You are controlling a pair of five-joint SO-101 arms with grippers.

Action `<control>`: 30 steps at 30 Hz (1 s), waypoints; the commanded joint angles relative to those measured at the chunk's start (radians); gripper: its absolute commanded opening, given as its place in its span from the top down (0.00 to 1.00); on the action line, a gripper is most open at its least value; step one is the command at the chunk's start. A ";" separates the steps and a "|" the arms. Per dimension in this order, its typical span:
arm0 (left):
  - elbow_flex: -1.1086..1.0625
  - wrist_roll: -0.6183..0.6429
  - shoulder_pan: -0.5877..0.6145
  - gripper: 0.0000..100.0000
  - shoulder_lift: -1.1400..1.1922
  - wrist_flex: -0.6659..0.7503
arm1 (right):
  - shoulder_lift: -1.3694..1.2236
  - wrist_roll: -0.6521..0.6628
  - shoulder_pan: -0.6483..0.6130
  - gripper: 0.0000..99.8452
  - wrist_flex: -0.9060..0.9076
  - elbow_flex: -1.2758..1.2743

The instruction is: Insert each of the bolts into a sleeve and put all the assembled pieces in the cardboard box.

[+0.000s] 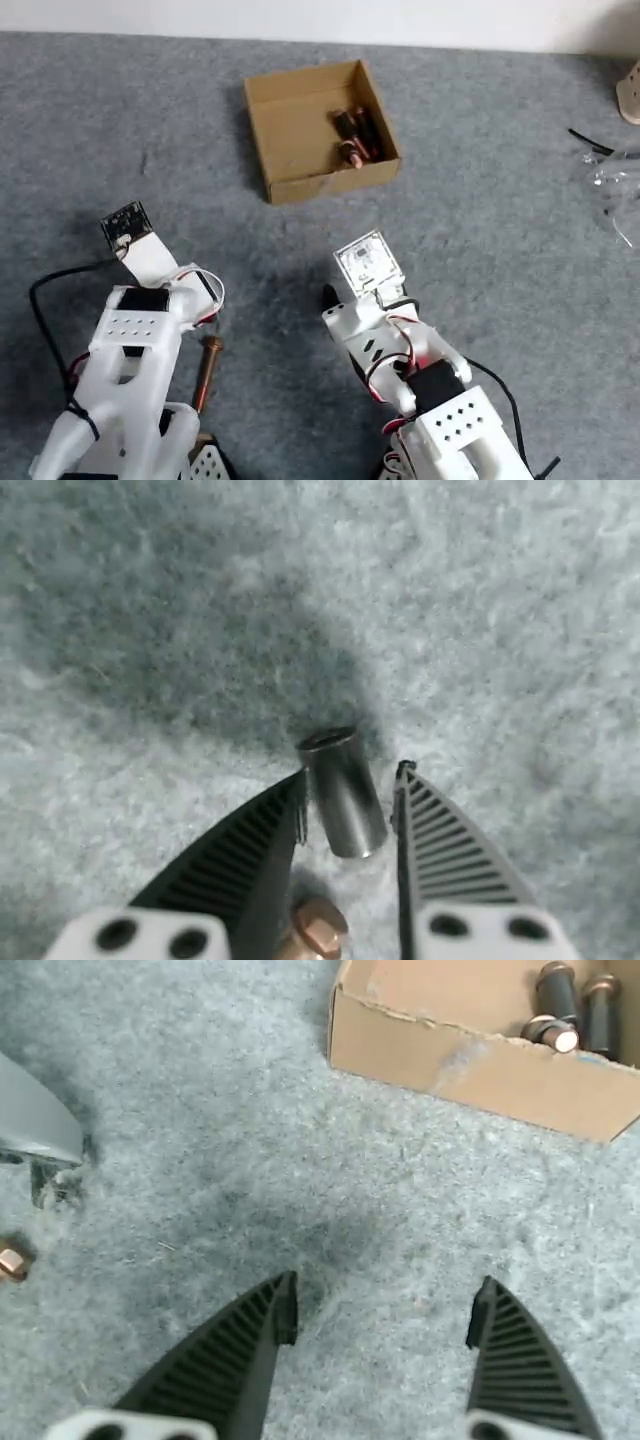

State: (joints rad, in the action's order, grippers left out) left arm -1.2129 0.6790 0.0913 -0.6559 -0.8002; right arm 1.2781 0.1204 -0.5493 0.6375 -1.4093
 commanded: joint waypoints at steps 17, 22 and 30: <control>0.050 0.043 -0.058 0.88 0.160 0.017 | 0.013 0.014 0.005 0.74 -0.033 0.005; 0.142 0.040 -0.056 0.98 0.325 0.017 | 0.013 0.014 0.005 0.74 -0.033 0.005; 0.159 0.035 -0.047 1.00 0.340 0.017 | 0.013 0.014 0.005 0.74 -0.033 0.005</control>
State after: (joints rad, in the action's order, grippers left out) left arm -1.0840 0.7158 0.0483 -0.3353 -0.7956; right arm 1.2781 0.1220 -0.5493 0.6375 -1.4093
